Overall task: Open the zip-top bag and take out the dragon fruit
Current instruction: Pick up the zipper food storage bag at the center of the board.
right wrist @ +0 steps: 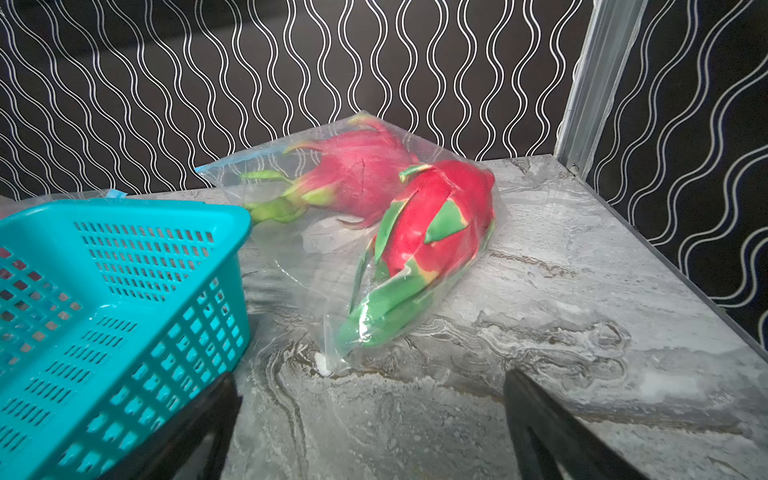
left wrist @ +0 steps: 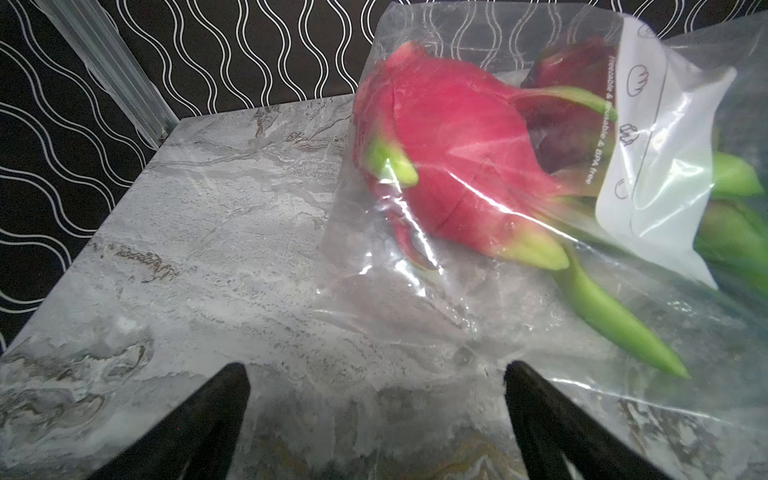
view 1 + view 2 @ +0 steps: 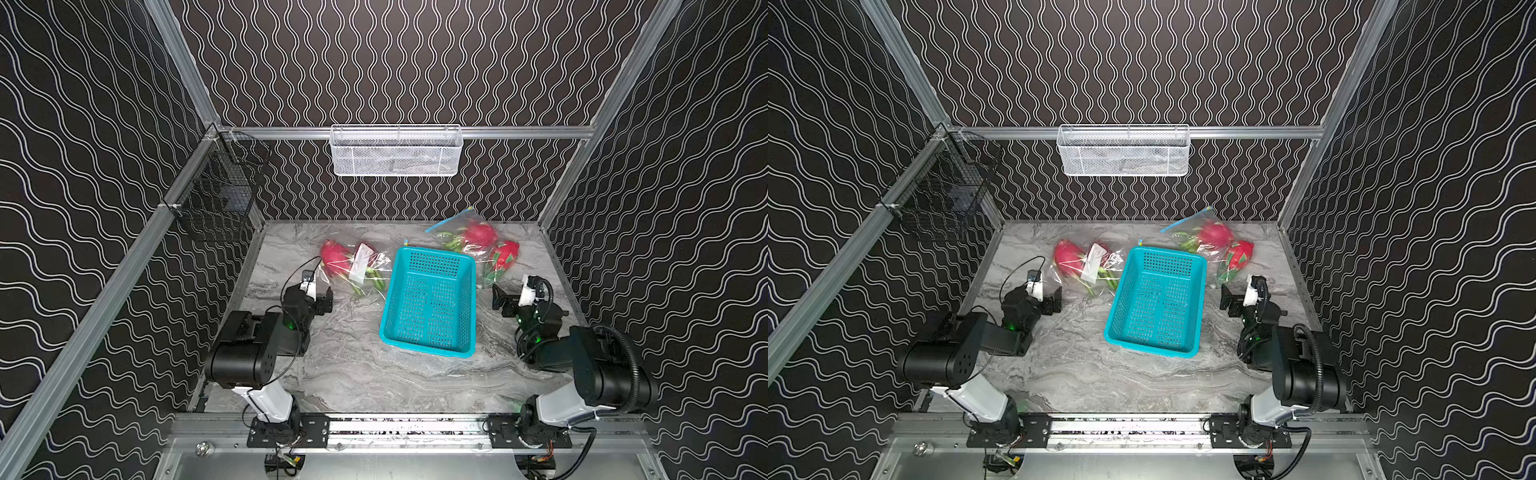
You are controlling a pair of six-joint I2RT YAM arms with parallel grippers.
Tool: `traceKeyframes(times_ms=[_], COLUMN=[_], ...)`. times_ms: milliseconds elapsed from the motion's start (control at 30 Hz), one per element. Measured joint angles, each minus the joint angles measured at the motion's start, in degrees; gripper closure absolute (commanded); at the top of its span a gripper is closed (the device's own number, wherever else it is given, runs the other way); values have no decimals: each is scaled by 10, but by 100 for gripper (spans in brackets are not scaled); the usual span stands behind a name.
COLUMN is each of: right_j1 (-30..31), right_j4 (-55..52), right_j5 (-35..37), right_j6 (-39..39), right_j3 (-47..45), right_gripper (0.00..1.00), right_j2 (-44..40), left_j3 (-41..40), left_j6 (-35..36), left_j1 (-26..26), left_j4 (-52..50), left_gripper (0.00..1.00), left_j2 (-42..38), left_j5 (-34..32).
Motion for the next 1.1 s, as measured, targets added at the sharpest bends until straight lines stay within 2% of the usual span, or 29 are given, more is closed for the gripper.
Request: traceKeyframes(times_ms=[600, 800, 900, 1033, 1100], right_j1=[0, 13, 27, 31, 31], right_j4=[0, -21, -131, -227, -257], right_j5=[0, 45, 73, 86, 85], right_j6=[0, 0, 1, 37, 95], right_j3=[0, 9, 58, 104, 106], right_gripper=[1, 0, 1, 1, 1], right_j2=[0, -14, -93, -206, -253], left_j3=[0, 1, 44, 203, 294], left_j6=[0, -1, -2, 25, 58], left_j1=[0, 0, 1, 4, 4], left_j4=[0, -5, -106, -295, -413], left_gripper=[1, 1, 1, 1, 1], left_j2=[0, -2, -51, -113, -118], left_j5=[0, -5, -6, 37, 82])
